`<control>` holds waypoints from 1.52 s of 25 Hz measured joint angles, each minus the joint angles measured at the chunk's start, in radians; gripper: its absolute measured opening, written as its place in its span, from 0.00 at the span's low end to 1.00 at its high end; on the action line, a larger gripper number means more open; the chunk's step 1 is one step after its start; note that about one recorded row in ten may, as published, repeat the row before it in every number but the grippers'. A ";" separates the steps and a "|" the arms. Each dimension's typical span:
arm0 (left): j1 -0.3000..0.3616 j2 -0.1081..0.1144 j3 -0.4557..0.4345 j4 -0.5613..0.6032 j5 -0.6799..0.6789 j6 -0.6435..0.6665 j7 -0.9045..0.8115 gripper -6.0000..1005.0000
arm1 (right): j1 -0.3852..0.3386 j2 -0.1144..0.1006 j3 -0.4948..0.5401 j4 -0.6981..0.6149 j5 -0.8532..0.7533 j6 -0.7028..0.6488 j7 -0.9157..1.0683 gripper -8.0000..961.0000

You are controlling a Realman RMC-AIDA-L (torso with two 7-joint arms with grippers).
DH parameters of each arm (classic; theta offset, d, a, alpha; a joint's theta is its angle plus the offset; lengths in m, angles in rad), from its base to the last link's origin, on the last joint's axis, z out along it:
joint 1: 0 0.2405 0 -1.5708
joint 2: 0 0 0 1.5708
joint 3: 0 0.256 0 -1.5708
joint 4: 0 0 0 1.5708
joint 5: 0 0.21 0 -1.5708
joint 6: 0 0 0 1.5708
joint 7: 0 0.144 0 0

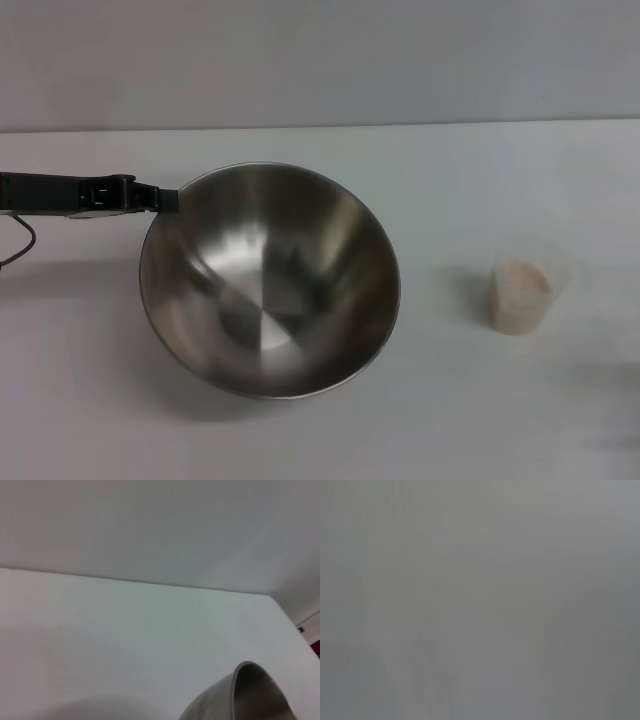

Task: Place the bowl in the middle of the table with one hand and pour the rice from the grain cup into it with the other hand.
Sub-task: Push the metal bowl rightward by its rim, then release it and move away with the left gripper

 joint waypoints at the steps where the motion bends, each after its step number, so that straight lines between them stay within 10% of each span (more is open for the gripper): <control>1: -0.002 0.003 -0.004 0.007 -0.006 -0.004 0.003 0.04 | 0.000 0.000 -0.001 0.000 0.000 0.000 0.000 0.88; 38: 0.021 -0.119 0.013 -0.113 -0.174 0.028 0.216 0.02 | 0.006 0.000 -0.015 -0.022 0.005 -0.010 0.000 0.88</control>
